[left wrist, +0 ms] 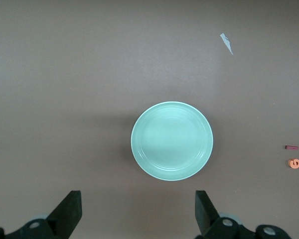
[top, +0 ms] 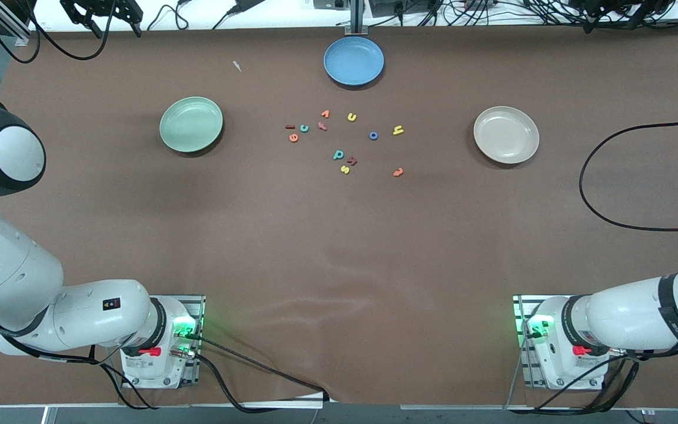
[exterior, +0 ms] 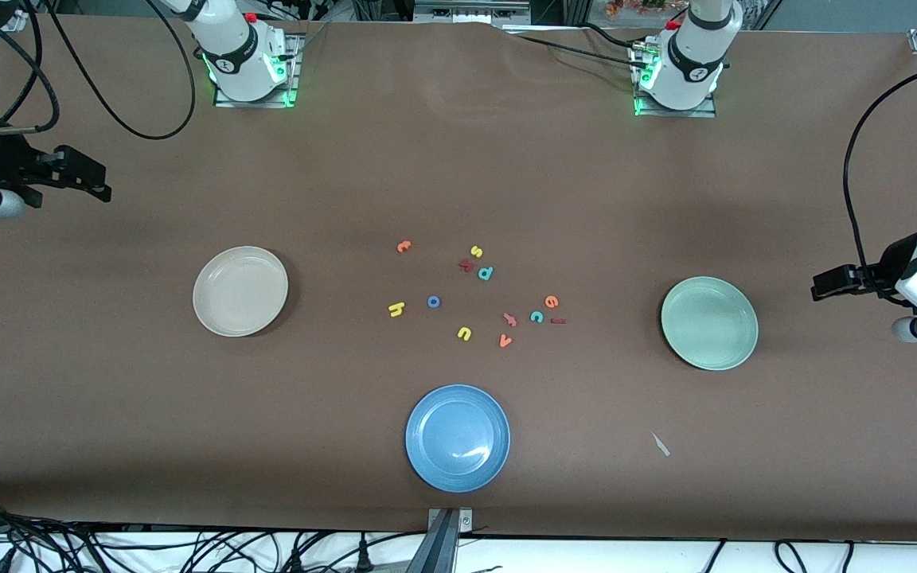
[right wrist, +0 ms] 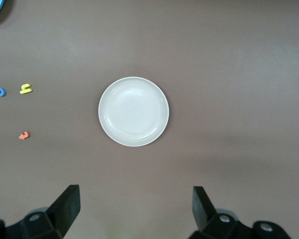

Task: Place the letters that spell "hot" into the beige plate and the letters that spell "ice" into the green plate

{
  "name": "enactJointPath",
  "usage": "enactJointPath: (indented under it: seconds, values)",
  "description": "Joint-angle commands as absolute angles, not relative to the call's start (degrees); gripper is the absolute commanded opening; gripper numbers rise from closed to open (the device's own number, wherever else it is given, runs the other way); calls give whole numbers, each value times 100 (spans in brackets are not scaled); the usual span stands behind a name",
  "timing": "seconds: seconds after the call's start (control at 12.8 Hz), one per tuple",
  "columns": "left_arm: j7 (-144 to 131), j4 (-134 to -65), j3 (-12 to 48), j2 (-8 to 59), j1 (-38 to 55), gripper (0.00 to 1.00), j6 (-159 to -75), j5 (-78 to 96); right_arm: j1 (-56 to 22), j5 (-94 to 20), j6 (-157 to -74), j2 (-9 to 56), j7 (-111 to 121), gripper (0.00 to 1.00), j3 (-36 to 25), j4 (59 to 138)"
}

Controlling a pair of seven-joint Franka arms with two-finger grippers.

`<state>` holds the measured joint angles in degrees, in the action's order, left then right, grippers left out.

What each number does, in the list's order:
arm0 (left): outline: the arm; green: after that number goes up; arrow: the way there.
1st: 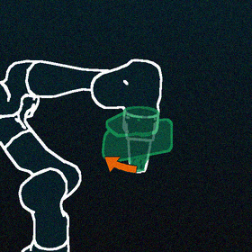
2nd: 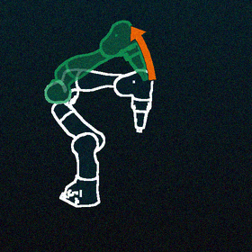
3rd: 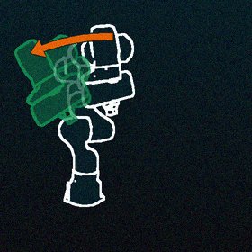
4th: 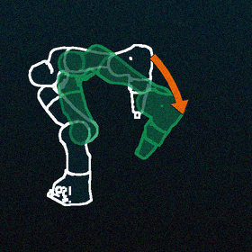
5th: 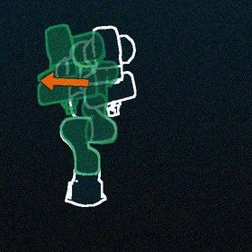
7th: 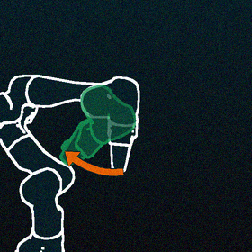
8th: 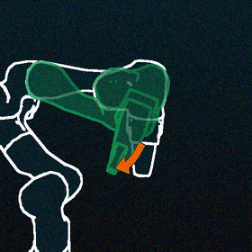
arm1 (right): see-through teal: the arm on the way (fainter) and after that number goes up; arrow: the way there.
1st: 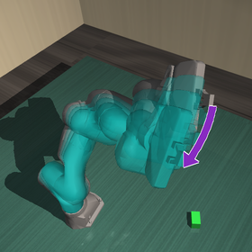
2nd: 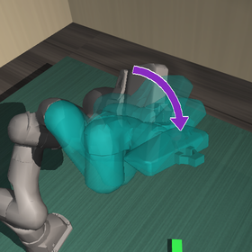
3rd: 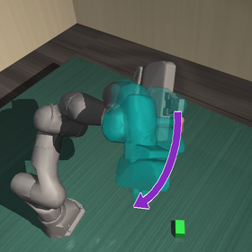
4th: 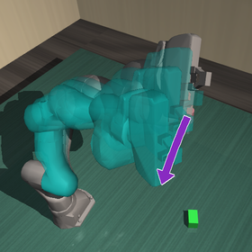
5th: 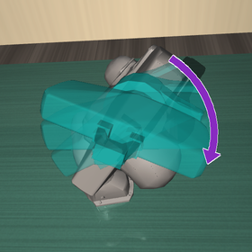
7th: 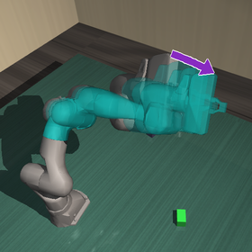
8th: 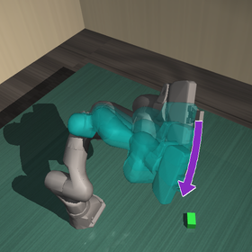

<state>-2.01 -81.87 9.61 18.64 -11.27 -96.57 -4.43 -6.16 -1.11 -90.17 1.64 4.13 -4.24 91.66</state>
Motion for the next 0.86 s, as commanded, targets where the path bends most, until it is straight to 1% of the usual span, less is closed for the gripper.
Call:
enactJointPath:
  seconds: [0.0,0.31,0.55,0.78]
  values:
    - [-176,-8191,958,1837,-1116,100,-9589,-554,-624,-403,-8789,158,378,100,-326,9053]
    - [-176,-8191,958,1837,-1116,100,-9589,-554,-615,-475,-8789,193,387,100,-325,9070]
    - [-176,-8191,958,1837,-1107,100,-9589,-554,-624,-466,-8789,412,396,100,-308,9062]
    - [-176,-8191,958,1837,-1107,100,-9589,-554,-642,-475,-8780,475,325,100,25,9053]
